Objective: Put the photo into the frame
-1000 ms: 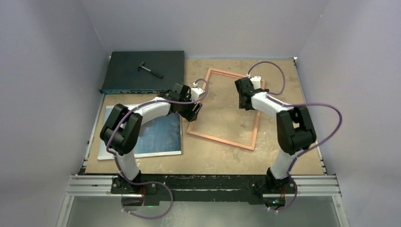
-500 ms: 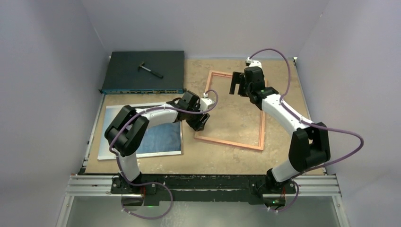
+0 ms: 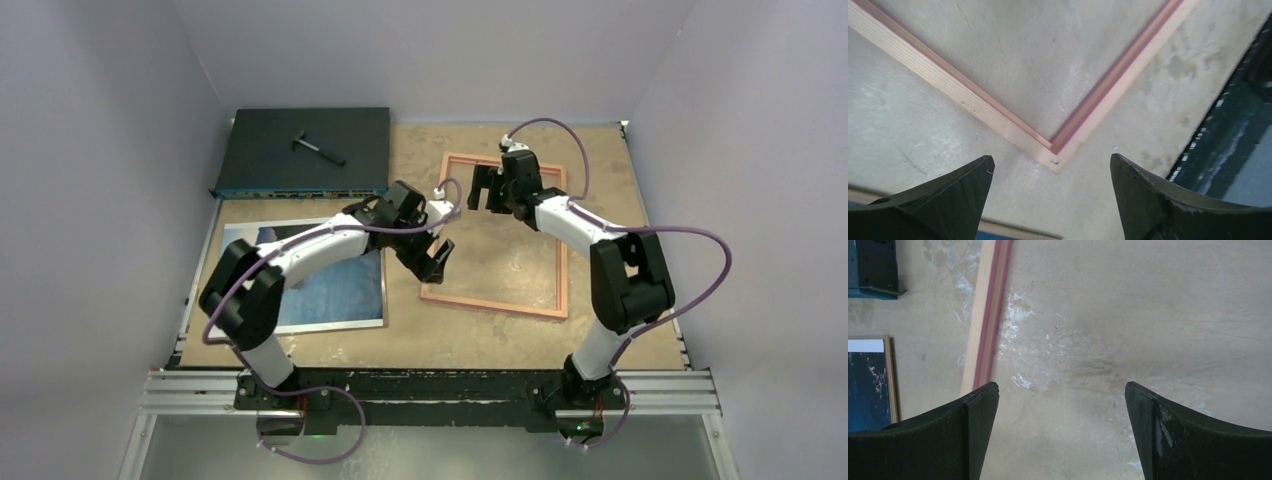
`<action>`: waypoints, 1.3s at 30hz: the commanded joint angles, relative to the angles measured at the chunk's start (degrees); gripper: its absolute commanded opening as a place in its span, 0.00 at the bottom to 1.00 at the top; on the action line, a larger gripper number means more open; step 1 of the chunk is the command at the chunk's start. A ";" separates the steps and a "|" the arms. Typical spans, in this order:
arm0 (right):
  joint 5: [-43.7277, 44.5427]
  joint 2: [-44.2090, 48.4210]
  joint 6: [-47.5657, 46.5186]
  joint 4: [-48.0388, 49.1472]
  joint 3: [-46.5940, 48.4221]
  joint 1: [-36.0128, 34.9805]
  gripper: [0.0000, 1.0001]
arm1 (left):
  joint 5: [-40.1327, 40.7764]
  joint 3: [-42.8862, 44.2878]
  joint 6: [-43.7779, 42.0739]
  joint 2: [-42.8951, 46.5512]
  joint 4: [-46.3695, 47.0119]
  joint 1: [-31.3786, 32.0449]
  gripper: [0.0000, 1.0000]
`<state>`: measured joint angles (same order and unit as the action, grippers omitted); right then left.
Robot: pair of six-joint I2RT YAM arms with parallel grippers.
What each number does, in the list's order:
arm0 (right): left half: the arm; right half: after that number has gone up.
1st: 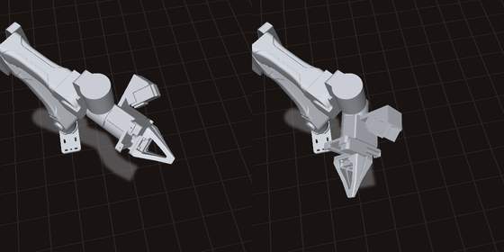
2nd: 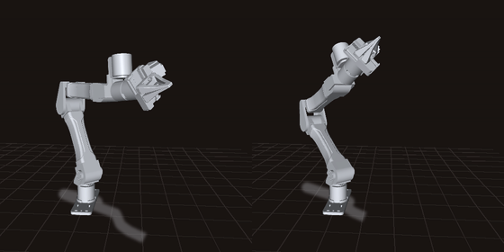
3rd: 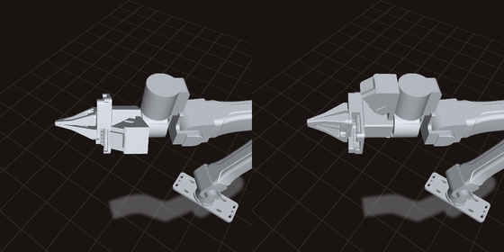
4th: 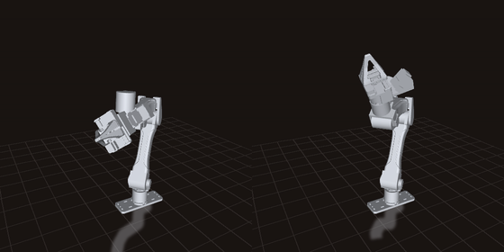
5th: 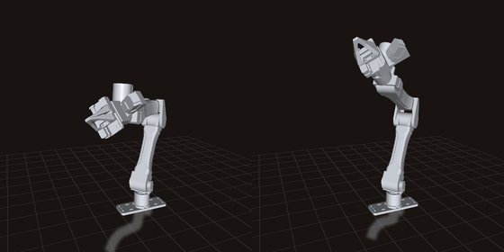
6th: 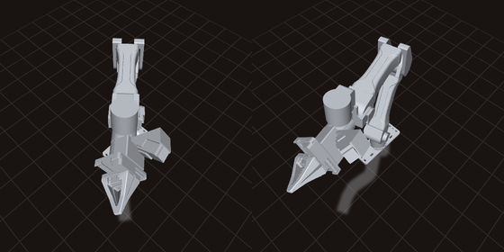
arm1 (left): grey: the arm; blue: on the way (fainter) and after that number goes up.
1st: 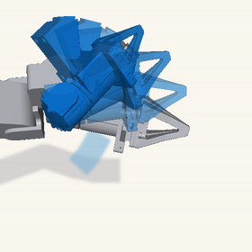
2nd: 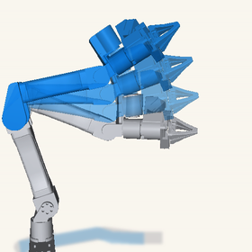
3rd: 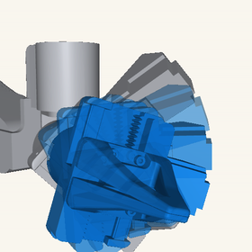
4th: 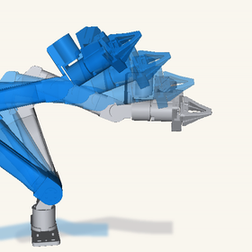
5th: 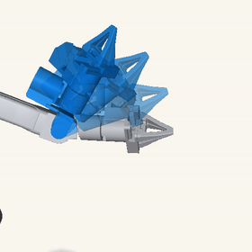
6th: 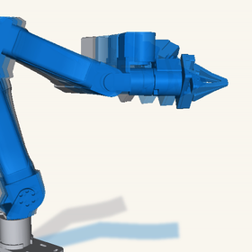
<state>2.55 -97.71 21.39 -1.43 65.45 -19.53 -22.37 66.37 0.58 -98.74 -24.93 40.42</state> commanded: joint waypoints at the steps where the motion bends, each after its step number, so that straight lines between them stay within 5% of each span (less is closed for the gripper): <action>1: -1.57 -3.29 1.94 4.16 3.56 -3.18 0.97 | -4.31 7.68 -0.32 10.02 -10.45 -3.25 0.89; 13: 7.36 -18.19 3.75 3.25 15.66 -12.98 0.79 | 9.46 19.56 -14.63 15.11 -30.64 -34.38 1.00; 21: 13.05 -17.18 4.49 2.35 10.62 -14.48 0.47 | 23.91 12.49 -23.72 16.06 -25.81 -52.34 0.97; 24: 14.13 -14.56 4.82 2.99 6.14 -14.48 0.43 | 26.88 10.29 -26.22 15.31 -22.81 -57.03 0.93; 32: 14.29 -7.04 4.13 4.82 -2.11 -14.48 0.43 | 42.33 3.79 -31.55 13.03 -11.11 -60.66 0.80; 39: 14.29 -3.19 6.30 2.89 -0.63 -14.93 0.74 | 49.11 -2.83 -32.71 11.55 -2.05 -63.18 0.69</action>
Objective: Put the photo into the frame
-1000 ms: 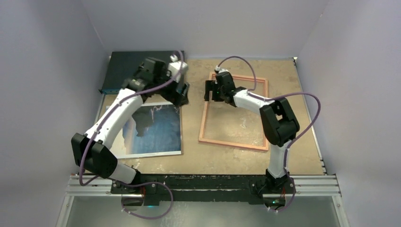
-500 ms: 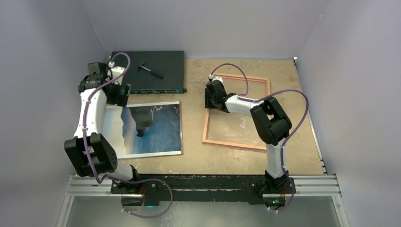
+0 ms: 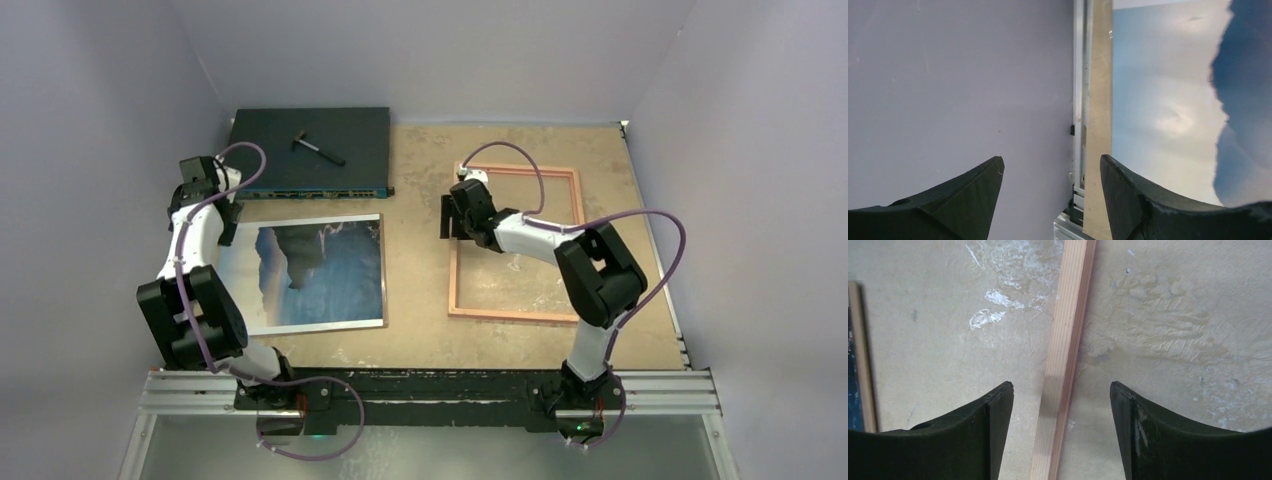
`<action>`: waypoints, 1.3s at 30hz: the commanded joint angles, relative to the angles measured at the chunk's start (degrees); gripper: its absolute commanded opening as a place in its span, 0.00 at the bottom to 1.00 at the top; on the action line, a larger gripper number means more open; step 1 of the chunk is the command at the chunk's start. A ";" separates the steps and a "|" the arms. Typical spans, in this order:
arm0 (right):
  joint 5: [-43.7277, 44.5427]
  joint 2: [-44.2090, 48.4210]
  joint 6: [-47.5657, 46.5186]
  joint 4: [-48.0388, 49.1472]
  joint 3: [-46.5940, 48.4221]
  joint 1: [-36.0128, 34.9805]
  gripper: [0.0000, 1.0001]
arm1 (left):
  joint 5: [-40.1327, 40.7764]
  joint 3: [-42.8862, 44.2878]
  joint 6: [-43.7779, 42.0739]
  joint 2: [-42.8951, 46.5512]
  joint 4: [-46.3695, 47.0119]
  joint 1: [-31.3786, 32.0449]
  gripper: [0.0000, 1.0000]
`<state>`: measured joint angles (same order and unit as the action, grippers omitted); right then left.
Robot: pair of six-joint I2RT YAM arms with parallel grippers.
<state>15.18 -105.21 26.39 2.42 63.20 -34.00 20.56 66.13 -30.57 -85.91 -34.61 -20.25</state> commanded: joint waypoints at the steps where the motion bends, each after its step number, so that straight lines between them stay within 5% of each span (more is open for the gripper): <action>1: 2.38 5.07 1.39 -1.61 2.33 -0.80 0.77 | 6.75 -3.01 -1.14 -2.07 8.29 -3.26 0.66; 13: -1.95 3.50 5.63 -2.76 8.56 -10.57 0.84 | 4.53 -11.99 -0.77 -6.54 21.35 -9.02 0.47; 31: -11.79 -3.25 12.72 2.99 3.39 -11.61 0.85 | -5.25 -16.96 4.92 -13.56 22.18 -8.88 0.44; 39: -15.00 -3.27 16.57 5.52 -1.88 -11.51 0.86 | -9.51 -18.90 7.44 -12.91 17.87 -4.07 0.44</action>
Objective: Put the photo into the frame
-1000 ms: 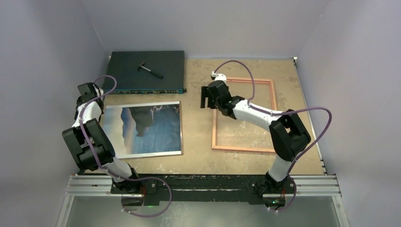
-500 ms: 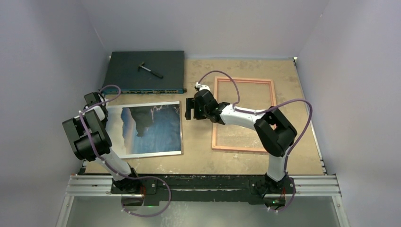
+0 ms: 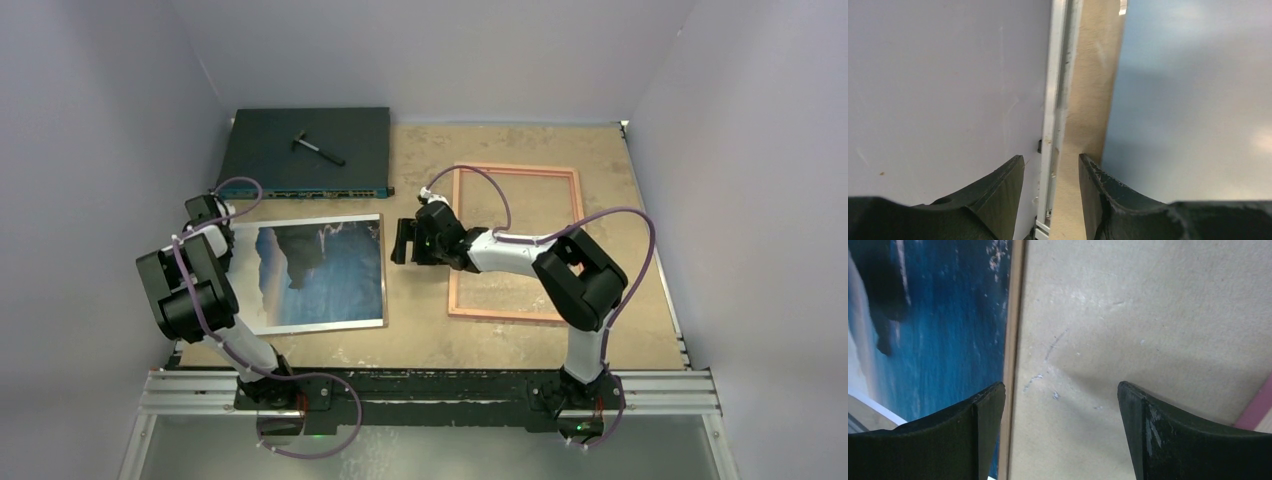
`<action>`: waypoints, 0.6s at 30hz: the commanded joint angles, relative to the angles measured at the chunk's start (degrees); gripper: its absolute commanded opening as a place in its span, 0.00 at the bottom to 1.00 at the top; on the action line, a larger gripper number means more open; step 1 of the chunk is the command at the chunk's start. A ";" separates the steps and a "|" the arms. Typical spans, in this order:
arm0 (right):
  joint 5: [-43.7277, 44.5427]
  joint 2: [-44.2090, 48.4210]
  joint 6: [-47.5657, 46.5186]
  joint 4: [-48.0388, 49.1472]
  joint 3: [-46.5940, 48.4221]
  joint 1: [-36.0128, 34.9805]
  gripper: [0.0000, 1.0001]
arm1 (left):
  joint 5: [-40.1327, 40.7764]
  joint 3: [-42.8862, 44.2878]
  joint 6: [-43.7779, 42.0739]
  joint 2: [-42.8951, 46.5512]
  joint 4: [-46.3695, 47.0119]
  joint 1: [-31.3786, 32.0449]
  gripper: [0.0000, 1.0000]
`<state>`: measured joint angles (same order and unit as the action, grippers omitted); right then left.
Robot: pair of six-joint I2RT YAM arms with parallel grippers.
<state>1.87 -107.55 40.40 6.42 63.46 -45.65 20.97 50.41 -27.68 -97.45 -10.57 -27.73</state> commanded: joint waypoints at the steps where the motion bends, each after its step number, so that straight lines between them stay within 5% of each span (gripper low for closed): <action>1: -1.69 -0.88 2.61 1.84 -2.54 0.12 0.86 | -10.24 -3.36 4.87 -1.39 -6.60 4.18 0.44; 18: -4.68 -1.45 7.91 5.00 -5.21 0.12 0.86 | -15.58 -4.59 7.26 -1.78 -9.31 10.31 0.41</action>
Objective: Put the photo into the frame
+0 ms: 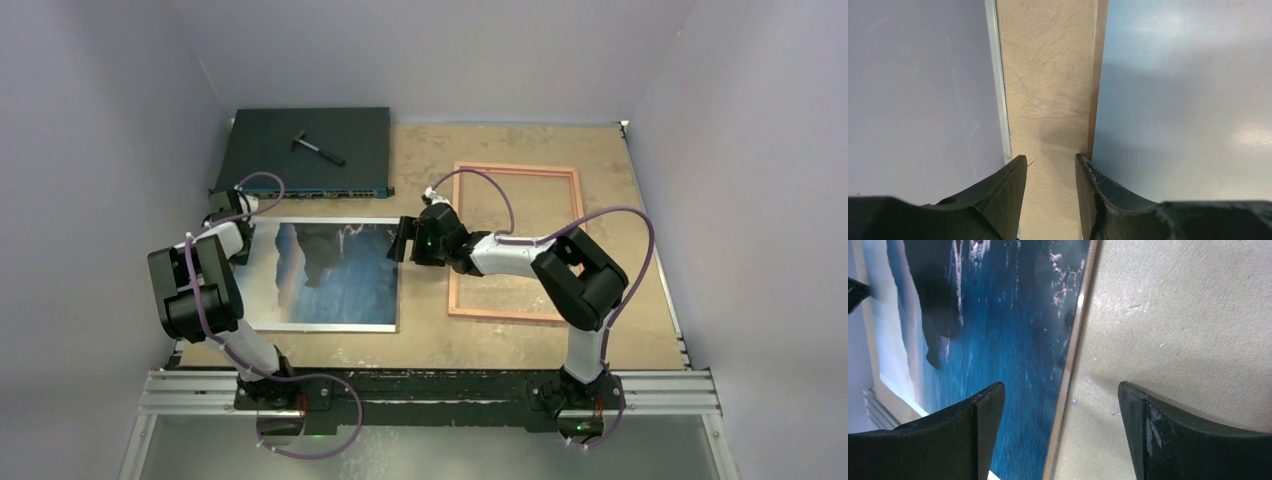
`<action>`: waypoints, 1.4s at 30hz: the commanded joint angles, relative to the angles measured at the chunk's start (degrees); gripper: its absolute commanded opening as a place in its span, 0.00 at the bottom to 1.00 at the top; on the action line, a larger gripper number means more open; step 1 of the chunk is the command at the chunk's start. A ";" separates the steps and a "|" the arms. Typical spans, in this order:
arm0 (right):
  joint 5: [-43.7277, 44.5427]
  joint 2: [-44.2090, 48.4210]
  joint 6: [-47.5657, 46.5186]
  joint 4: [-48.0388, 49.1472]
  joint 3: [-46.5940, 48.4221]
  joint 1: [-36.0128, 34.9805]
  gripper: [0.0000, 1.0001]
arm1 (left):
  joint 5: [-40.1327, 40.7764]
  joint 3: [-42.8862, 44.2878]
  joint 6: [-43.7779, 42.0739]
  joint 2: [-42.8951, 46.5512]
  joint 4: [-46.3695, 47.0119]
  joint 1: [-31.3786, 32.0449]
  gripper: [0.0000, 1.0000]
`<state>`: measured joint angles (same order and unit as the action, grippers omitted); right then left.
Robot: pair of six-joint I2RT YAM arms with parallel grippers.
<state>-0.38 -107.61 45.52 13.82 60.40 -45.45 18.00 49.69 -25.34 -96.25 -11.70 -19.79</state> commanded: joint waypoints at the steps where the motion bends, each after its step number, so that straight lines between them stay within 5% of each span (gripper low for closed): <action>1: -2.81 -1.64 3.31 -1.82 -2.40 -0.08 0.86 | -12.63 -4.04 5.04 -2.99 -8.12 2.74 0.40; 18: -8.47 -4.42 9.53 0.21 1.99 -0.14 0.84 | -12.80 -4.04 4.12 -4.04 -8.28 4.31 0.28; 42: -2.75 -0.94 4.61 -11.40 11.09 -2.52 0.81 | -11.81 -3.86 3.46 -3.11 -8.71 4.97 0.21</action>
<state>-3.66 -110.26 50.96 2.81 69.82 -47.00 15.77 49.21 -24.84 -96.23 -12.10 -16.43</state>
